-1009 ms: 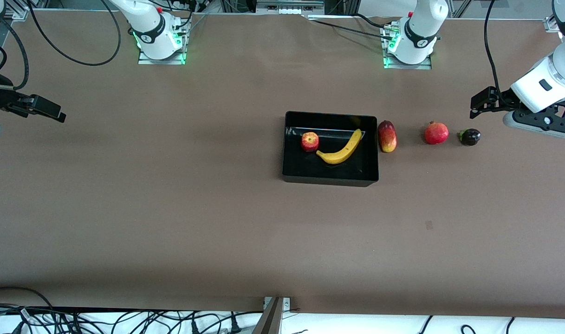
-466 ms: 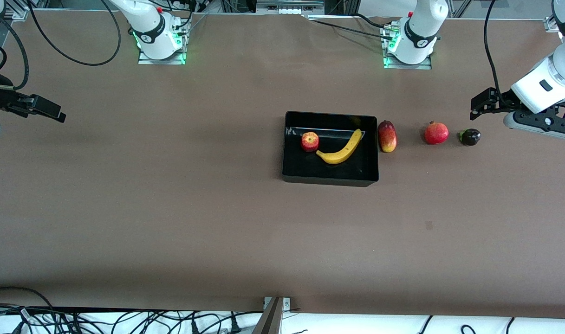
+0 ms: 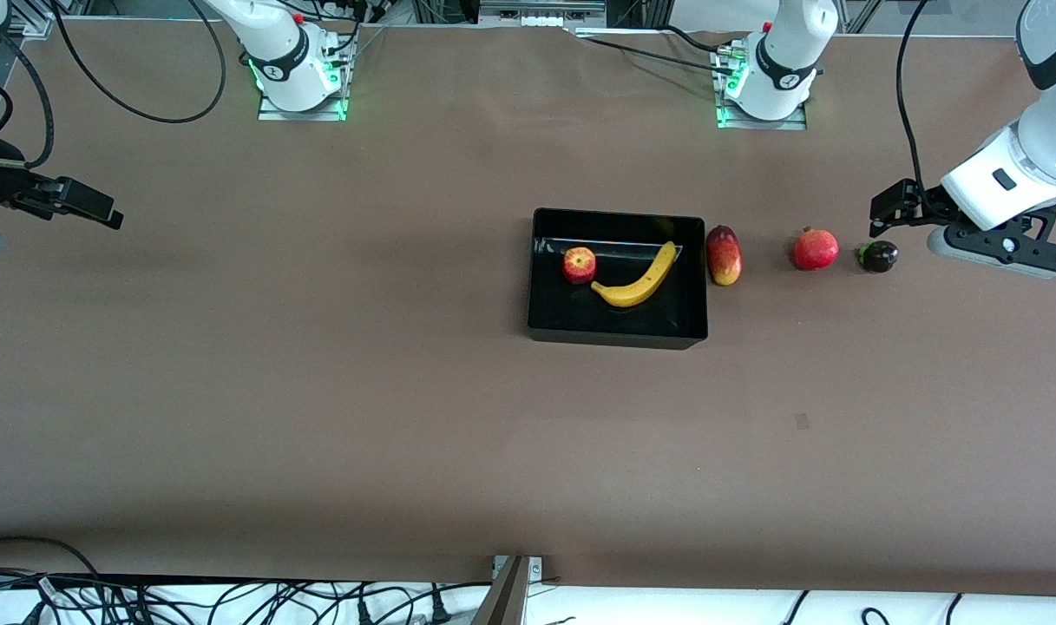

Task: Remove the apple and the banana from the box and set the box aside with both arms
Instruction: 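Move the left gripper over the black box toward the red apple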

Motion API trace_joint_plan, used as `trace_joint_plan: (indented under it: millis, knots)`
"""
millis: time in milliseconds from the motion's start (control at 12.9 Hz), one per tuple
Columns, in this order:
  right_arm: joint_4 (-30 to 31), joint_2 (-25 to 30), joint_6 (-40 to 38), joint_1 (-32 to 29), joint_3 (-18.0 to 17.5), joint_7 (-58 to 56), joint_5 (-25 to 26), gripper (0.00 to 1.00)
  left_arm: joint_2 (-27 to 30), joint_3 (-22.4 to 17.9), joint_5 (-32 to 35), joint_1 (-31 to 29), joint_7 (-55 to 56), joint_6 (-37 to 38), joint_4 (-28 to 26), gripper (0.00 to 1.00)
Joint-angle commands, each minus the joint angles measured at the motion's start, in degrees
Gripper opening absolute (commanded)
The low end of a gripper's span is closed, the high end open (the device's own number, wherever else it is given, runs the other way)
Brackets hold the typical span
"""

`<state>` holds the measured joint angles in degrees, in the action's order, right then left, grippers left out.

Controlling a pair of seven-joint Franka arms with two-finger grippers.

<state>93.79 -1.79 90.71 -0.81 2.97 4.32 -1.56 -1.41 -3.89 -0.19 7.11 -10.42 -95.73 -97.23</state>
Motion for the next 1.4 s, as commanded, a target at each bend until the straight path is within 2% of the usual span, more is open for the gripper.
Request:
trace_joint_plan:
  millis: [0,310,388,621,776,1009,1164,1319]
  knots:
    - [-0.8,-0.2,-0.8,-0.9,-0.5,-0.5,-0.5,1.00,-2.2,0.0,-0.2,0.3,-0.9,1.0,2.2,1.00]
    - [-0.8,-0.2,-0.8,-1.0,-0.5,-0.5,-0.5,1.00,-3.2,2.2,-1.0,0.9,-3.5,2.0,1.5,1.00]
    - [-0.8,-0.2,-0.8,-0.9,-0.5,-0.5,-0.5,1.00,-3.9,3.6,-1.0,2.5,-2.4,2.0,1.6,1.00]
    - [-0.8,-0.2,-0.8,-0.9,-0.5,-0.5,-0.5,1.00,-6.6,4.2,-1.1,8.4,6.8,-0.1,1.1,1.00]
    - [-0.8,-0.2,-0.8,-0.9,-0.5,-0.5,-0.5,1.00,-9.1,4.2,-1.3,12.8,14.3,-4.5,-0.2,1.00]
    - [-0.8,-0.2,-0.8,-0.9,-0.5,-0.5,-0.5,1.00,-14.3,4.2,-8.0,17.3,23.5,-10.5,-1.3,1.00]
    - [-0.8,-0.2,-0.8,-0.9,-0.5,-0.5,-0.5,1.00,-16.4,4.2,-8.6,20.6,27.1,-18.7,-5.6,1.00]
    - [-0.8,-0.2,-0.8,-0.9,-0.5,-0.5,-0.5,1.00,-18.6,7.0,-8.6,22.0,31.8,-27.6,-9.6,1.00]
